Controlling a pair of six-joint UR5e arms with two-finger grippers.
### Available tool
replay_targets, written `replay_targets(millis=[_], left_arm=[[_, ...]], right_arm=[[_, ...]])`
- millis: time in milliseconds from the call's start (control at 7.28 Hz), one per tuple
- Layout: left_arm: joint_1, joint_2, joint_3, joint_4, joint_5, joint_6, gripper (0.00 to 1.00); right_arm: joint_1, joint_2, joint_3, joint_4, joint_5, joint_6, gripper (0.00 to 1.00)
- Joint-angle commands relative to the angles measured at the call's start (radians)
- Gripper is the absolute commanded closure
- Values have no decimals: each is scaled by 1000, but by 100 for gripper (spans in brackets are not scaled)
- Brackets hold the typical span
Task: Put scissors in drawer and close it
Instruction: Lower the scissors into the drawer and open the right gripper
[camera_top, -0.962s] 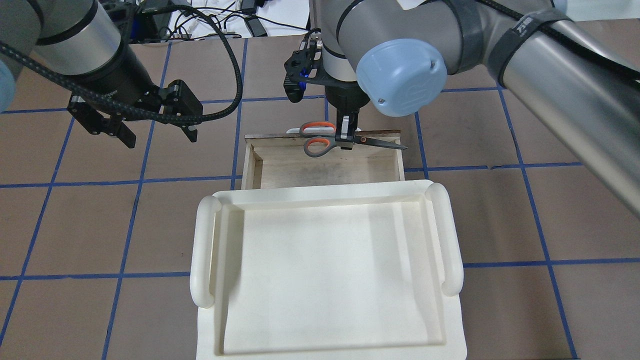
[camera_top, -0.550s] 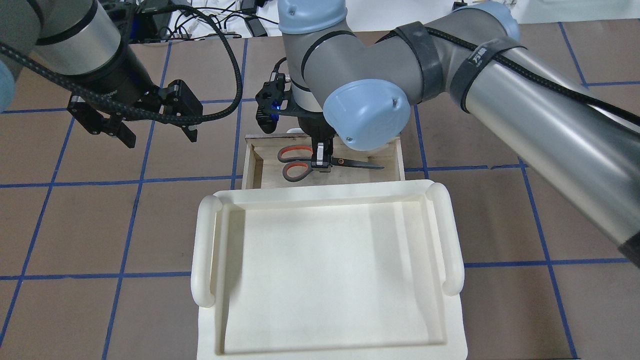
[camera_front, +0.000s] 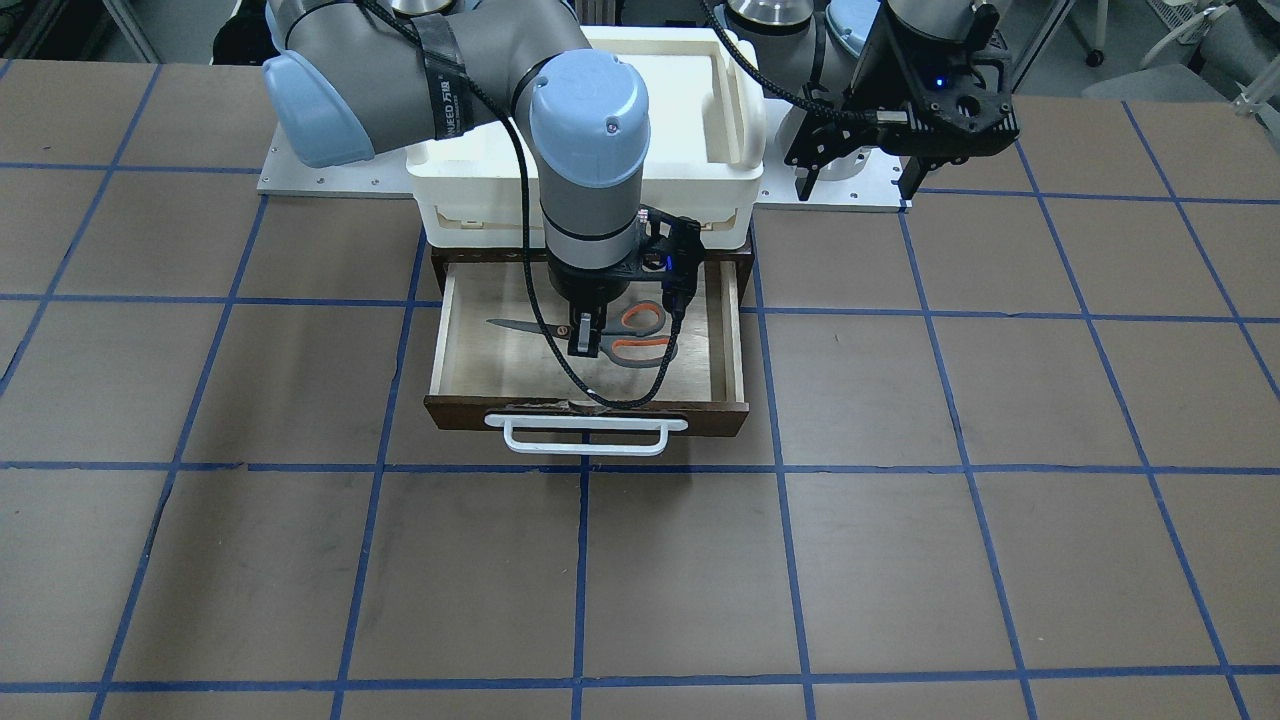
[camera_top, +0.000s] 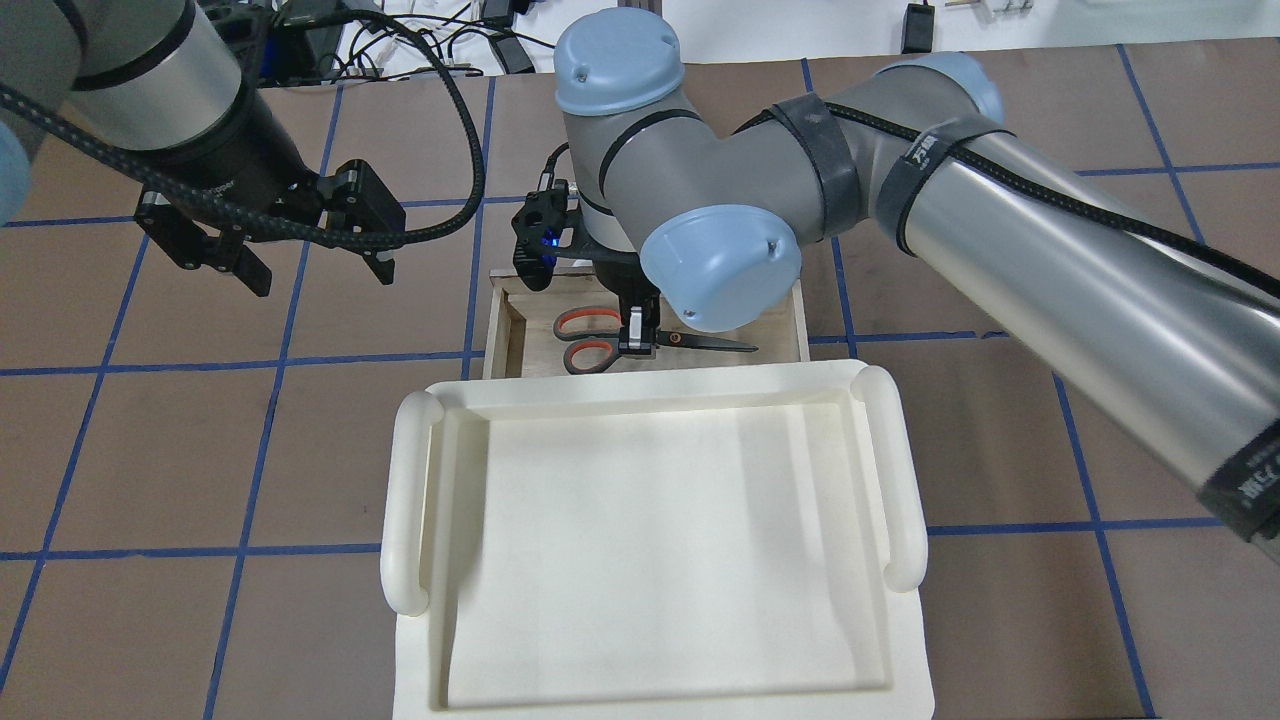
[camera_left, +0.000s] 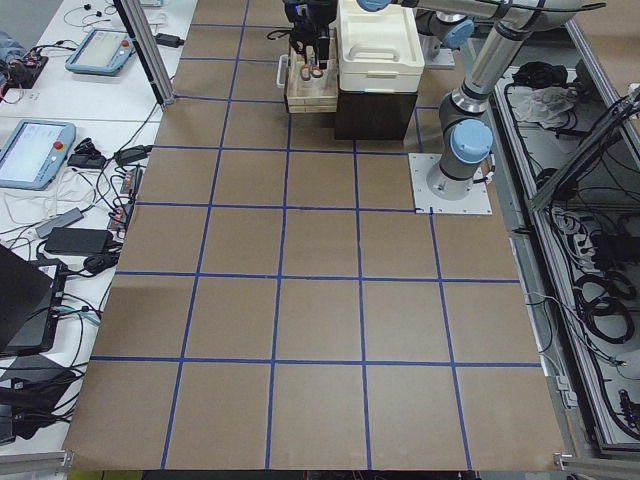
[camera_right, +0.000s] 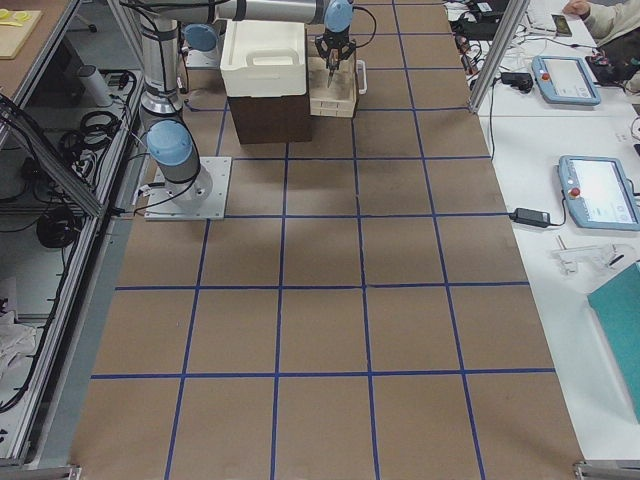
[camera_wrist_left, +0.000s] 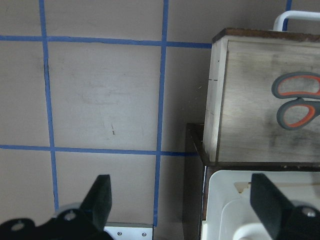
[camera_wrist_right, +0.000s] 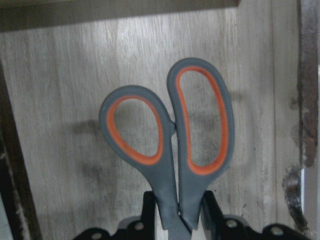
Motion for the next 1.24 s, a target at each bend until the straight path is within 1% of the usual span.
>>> replay_targets(millis=[0, 137, 275, 412, 687, 824, 962, 1099], left_arm=[[0, 0, 0, 0, 1, 0, 0], [0, 0, 0, 0, -1, 0, 0], [0, 0, 0, 0, -1, 0, 0], [0, 0, 0, 0, 1, 0, 0], [0, -8, 0, 11, -1, -2, 0], [0, -14, 2, 15, -2, -2, 0], [-1, -29, 12, 18, -4, -6, 0], [-3, -40, 14, 44, -5, -20, 0]], right_arm=[[0, 19, 2, -13, 0, 12, 100], [0, 16, 2, -22, 0, 28, 79], [2, 16, 2, -33, 2, 37, 30], [2, 13, 0, -33, 32, 96, 0], [0, -14, -4, -30, 29, 108, 0], [-9, -45, -9, -21, 23, 152, 0], [-24, -72, -10, -21, 17, 287, 0], [-62, -85, -10, -21, 8, 486, 0]])
